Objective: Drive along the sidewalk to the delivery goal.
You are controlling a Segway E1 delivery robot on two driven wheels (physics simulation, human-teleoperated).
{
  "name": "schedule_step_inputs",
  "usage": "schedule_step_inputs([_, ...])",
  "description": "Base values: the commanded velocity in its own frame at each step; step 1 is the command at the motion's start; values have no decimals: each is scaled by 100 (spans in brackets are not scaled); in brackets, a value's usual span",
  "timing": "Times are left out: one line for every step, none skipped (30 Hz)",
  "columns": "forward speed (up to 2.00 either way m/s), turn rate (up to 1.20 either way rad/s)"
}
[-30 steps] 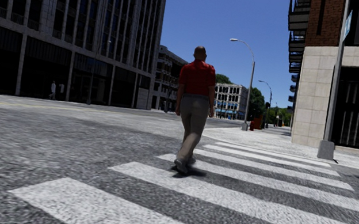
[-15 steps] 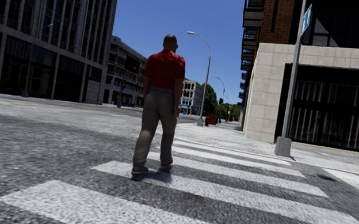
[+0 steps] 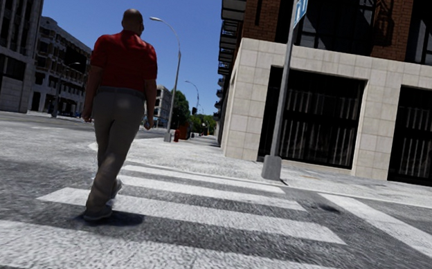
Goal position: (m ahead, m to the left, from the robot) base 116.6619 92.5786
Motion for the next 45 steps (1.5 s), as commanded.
schedule_step_inputs([200,-65])
schedule_step_inputs([200,-63])
schedule_step_inputs([200,-63])
schedule_step_inputs([200,-57])
schedule_step_inputs([200,0])
schedule_step_inputs([200,0])
schedule_step_inputs([200,0])
schedule_step_inputs([200,0])
schedule_step_inputs([200,0])
schedule_step_inputs([200,0])
schedule_step_inputs([200,0])
schedule_step_inputs([200,0])
schedule_step_inputs([200,0])
schedule_step_inputs([200,0])
schedule_step_inputs([200,0])
schedule_step_inputs([200,0])
schedule_step_inputs([200,0])
schedule_step_inputs([200,0])
schedule_step_inputs([200,0])
schedule_step_inputs([200,0])
schedule_step_inputs([200,0])
schedule_step_inputs([200,0])
schedule_step_inputs([200,0])
schedule_step_inputs([200,0])
schedule_step_inputs([200,0])
schedule_step_inputs([200,0])
schedule_step_inputs([200,0])
schedule_step_inputs([200,0])
schedule_step_inputs([200,0])
schedule_step_inputs([200,0])
schedule_step_inputs([200,0])
schedule_step_inputs([200,0])
schedule_step_inputs([200,1])
schedule_step_inputs([200,5])
schedule_step_inputs([200,9])
schedule_step_inputs([200,14])
schedule_step_inputs([200,14])
schedule_step_inputs([200,18])
schedule_step_inputs([200,19])
schedule_step_inputs([200,19])
schedule_step_inputs([200,19])
schedule_step_inputs([200,19])
schedule_step_inputs([200,19])
schedule_step_inputs([200,19])
schedule_step_inputs([200,19])
